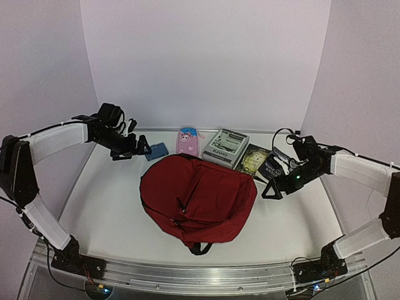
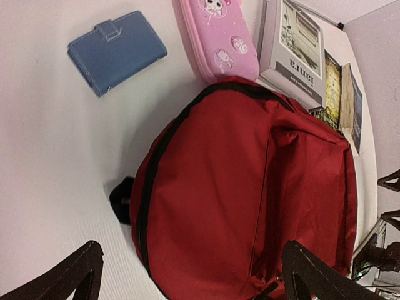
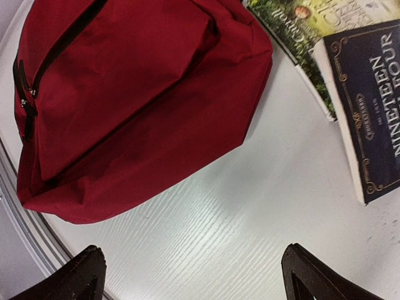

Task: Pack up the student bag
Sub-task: Unzip the student bag at the center of the board.

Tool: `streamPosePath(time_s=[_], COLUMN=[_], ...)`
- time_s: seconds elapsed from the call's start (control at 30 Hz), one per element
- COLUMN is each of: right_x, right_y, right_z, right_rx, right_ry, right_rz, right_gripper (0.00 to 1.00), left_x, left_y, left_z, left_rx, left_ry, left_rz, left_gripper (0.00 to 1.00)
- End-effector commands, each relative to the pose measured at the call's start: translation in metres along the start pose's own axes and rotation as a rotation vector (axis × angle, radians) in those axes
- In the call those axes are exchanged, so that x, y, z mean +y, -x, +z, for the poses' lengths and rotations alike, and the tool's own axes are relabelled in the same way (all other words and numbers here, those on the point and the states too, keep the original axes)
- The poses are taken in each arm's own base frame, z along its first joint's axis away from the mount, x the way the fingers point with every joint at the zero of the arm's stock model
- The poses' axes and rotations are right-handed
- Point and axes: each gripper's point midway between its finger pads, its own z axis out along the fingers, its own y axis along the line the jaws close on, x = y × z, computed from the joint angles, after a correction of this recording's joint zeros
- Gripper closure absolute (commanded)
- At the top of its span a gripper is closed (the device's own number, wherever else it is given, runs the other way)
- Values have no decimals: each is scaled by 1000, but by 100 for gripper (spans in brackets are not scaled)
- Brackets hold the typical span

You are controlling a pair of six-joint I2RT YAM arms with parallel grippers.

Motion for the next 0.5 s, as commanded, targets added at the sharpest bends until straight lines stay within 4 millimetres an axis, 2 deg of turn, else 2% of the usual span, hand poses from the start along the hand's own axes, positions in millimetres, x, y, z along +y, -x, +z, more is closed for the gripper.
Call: streamPosePath(time_s=[0.0,0.2,0.33,0.47], right_x=[15,31,35,31], right_y=[7,17,16,9], right_z=[15,33,49,66], right_rx=[34,72,101,143], right_ry=[102,159,181,184], right_rz=[58,57,68,85], right_gripper=[2,2,2,2], left_x=[-12,-24,-31,-39], left_y=[28,31,13,-16], left_z=[18,60,86,104], left_rx=[18,96,172,240], left_ry=[-34,-72,-67,-78], left_rz=[74,113,144,147], left_gripper=[0,0,2,8])
